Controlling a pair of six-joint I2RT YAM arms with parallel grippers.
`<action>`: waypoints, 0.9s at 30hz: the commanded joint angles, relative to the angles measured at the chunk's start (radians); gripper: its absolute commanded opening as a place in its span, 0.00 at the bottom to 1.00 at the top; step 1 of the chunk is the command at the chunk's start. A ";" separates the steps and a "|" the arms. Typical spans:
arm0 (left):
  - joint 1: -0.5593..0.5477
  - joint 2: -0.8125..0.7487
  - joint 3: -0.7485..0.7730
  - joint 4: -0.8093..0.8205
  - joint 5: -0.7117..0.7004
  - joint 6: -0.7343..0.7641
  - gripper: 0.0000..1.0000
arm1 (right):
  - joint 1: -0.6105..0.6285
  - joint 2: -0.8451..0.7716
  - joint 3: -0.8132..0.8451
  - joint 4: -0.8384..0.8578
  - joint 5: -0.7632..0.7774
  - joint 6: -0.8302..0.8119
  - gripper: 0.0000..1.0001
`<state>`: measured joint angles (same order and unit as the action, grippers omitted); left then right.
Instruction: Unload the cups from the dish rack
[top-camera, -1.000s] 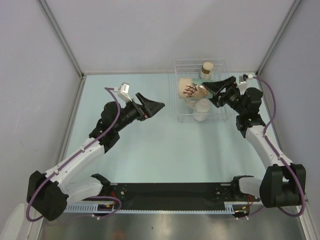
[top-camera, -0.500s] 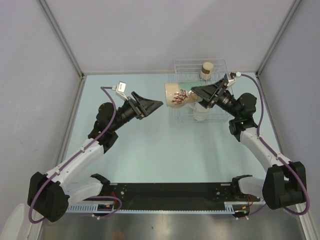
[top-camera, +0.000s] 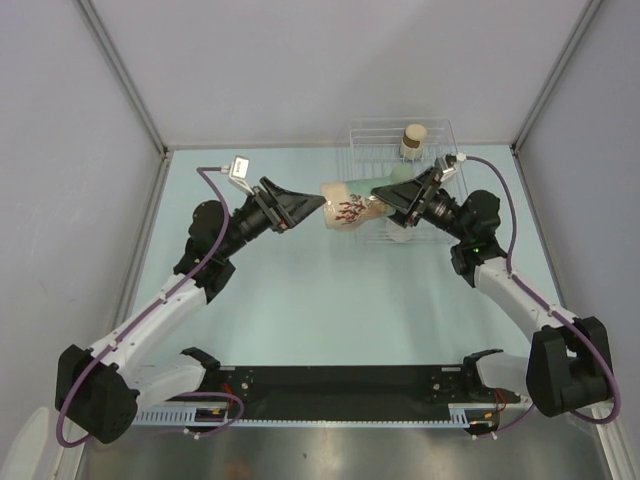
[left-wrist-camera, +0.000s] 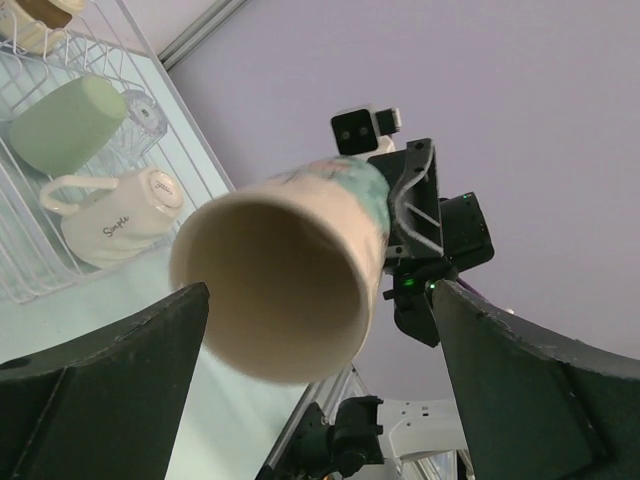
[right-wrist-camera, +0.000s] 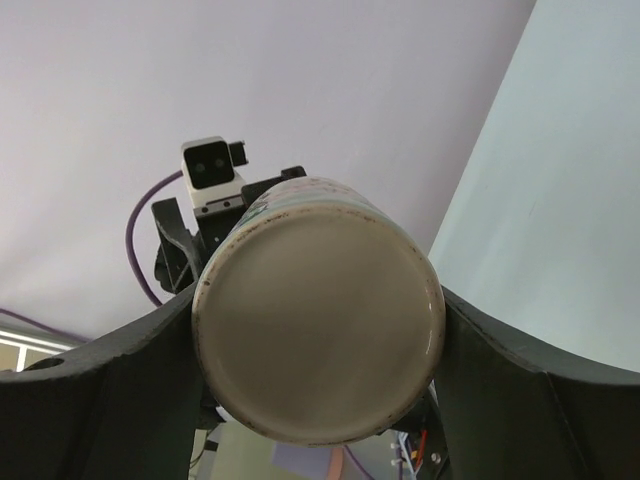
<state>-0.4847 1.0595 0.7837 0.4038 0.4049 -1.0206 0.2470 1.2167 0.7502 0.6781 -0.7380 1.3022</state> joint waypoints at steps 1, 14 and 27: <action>-0.003 0.014 0.054 0.064 0.040 -0.003 1.00 | 0.064 0.021 0.041 0.123 0.008 -0.007 0.00; -0.038 0.025 0.043 0.089 0.048 -0.002 0.56 | 0.173 0.145 0.084 0.178 0.006 -0.011 0.00; -0.041 0.045 0.032 0.109 0.067 -0.016 0.00 | 0.238 0.211 0.104 0.213 -0.018 -0.012 0.00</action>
<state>-0.5072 1.0943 0.7967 0.4595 0.4492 -1.1107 0.4343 1.4212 0.8108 0.8612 -0.7025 1.3491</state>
